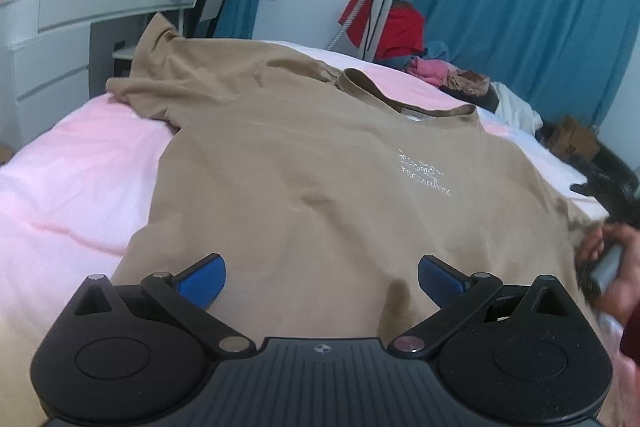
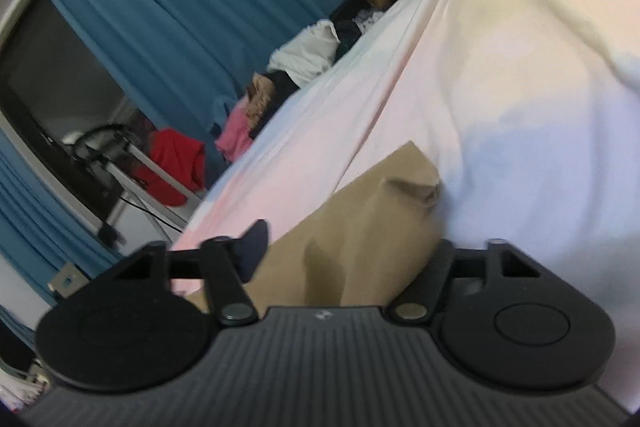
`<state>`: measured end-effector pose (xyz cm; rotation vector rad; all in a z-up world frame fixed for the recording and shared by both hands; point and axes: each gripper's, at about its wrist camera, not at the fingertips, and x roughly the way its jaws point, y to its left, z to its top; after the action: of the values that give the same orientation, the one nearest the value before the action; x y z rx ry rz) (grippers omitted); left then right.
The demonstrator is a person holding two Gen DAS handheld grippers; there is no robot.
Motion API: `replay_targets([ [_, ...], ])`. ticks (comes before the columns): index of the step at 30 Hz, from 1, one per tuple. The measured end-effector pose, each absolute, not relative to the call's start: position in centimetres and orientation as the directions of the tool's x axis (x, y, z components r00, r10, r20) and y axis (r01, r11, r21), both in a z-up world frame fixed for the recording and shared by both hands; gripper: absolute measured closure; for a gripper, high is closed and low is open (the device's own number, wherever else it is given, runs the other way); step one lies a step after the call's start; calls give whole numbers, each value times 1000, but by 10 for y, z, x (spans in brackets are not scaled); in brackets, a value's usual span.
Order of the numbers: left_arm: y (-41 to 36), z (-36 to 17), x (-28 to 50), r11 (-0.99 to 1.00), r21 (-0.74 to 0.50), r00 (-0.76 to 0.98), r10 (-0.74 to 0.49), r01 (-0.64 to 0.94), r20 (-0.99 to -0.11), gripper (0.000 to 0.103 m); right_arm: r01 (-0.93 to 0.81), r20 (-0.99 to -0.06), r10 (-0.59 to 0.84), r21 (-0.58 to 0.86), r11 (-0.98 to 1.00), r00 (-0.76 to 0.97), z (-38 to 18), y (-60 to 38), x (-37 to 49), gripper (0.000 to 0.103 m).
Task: Fold clothes
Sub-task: 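Lift the hem with the right gripper and fold it toward the collar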
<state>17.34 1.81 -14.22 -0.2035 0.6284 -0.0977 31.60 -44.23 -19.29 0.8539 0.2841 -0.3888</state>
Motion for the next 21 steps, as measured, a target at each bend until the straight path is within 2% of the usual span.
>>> replay_targets([
  [1,18,-143,175,976,-214,806,-152,32,-572,0,459,-424,-222,620,635,878,-190,-439,323,84],
  [2,18,-143,177,977,-212,806,-150,32,-572,0,476,-454,-230,560,678,861,-188,-434,330,90],
  [4,17,-144,180,978,-209,805,-147,29,-575,0,482,-450,-272,462,744,851,-178,-424,331,98],
  [8,18,-138,179,982,-187,807,-132,27,-575,0,503,-407,-340,413,759,848,-151,-426,317,98],
  [13,27,-127,174,986,-168,819,-106,12,-564,0,494,-331,-402,272,826,854,-99,-407,306,98],
  [18,40,-111,170,987,-160,829,-77,-16,-555,0,480,-238,-445,118,869,863,-56,-347,304,98],
  [21,54,-101,167,982,-182,840,-66,-39,-538,0,437,-194,-421,48,898,886,-41,-295,308,98],
])
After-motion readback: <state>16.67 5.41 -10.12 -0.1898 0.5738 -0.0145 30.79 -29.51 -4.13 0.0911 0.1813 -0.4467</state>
